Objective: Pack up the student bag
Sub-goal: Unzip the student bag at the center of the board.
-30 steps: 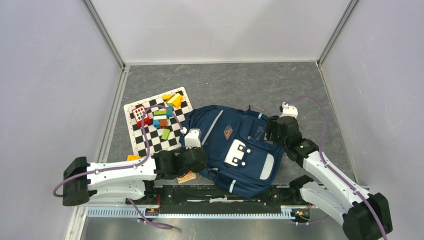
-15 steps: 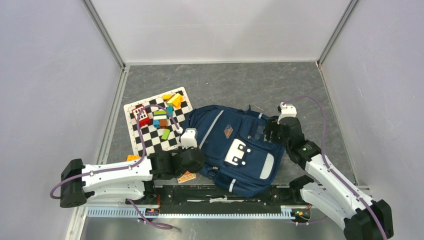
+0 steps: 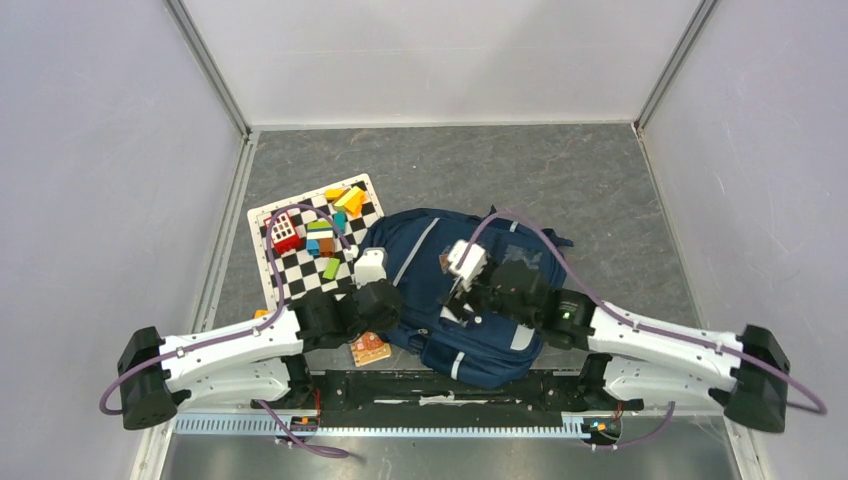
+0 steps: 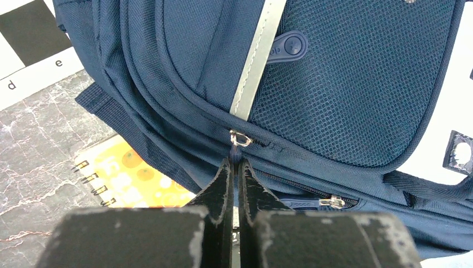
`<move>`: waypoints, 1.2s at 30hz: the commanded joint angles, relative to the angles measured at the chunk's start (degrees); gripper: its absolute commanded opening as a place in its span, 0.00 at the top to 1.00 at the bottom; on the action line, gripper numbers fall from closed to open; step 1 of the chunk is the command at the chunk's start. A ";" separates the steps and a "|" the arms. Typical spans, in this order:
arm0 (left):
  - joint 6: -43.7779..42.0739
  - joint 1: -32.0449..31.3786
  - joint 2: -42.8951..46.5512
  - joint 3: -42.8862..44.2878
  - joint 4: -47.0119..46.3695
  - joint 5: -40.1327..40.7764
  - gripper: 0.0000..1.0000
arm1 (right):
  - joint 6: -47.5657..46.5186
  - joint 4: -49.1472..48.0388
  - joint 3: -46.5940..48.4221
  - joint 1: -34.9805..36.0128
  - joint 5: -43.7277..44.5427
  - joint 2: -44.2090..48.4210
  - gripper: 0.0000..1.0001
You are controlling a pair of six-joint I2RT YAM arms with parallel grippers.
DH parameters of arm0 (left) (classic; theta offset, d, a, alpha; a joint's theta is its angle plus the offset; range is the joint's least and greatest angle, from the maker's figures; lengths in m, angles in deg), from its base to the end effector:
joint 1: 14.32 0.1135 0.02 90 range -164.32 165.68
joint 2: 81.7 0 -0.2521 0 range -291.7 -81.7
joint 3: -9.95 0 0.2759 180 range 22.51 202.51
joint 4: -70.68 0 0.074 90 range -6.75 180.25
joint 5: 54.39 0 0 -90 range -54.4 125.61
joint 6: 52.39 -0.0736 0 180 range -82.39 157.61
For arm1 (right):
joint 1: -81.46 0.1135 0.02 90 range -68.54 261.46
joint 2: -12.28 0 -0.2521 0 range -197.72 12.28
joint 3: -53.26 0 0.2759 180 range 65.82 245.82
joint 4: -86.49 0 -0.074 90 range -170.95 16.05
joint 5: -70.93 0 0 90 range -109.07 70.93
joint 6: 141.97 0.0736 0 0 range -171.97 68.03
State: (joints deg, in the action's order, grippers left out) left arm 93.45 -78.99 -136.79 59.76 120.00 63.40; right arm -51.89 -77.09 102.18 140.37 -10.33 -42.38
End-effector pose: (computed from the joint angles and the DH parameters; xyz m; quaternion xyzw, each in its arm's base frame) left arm 0.1299 -0.1941 0.1815 -0.0016 0.9277 -0.1427 0.3451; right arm 0.1565 0.2379 0.2362 -0.3693 0.7416 0.2189 0.5154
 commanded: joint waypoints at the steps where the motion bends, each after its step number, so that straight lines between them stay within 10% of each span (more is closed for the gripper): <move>1: -2.77 1.31 -0.05 2.84 -1.96 0.77 0.98 | -5.87 -6.60 6.10 9.64 7.03 -6.09 0.15; 15: -4.00 4.03 3.25 1.24 -3.45 -1.07 0.98 | -10.89 -15.92 7.69 17.11 14.67 -22.52 0.20; 23: -6.99 6.93 1.49 2.01 -5.45 -4.20 0.98 | -12.01 -15.63 4.25 17.11 23.34 -21.82 0.85; 36: -9.39 8.64 2.52 1.18 -7.40 -7.56 0.98 | -9.76 -19.66 -0.03 17.02 15.15 -13.94 0.40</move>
State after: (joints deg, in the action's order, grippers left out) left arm 87.37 -71.23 -135.52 59.85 118.21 55.86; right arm -60.94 -92.96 103.03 157.46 8.24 -58.07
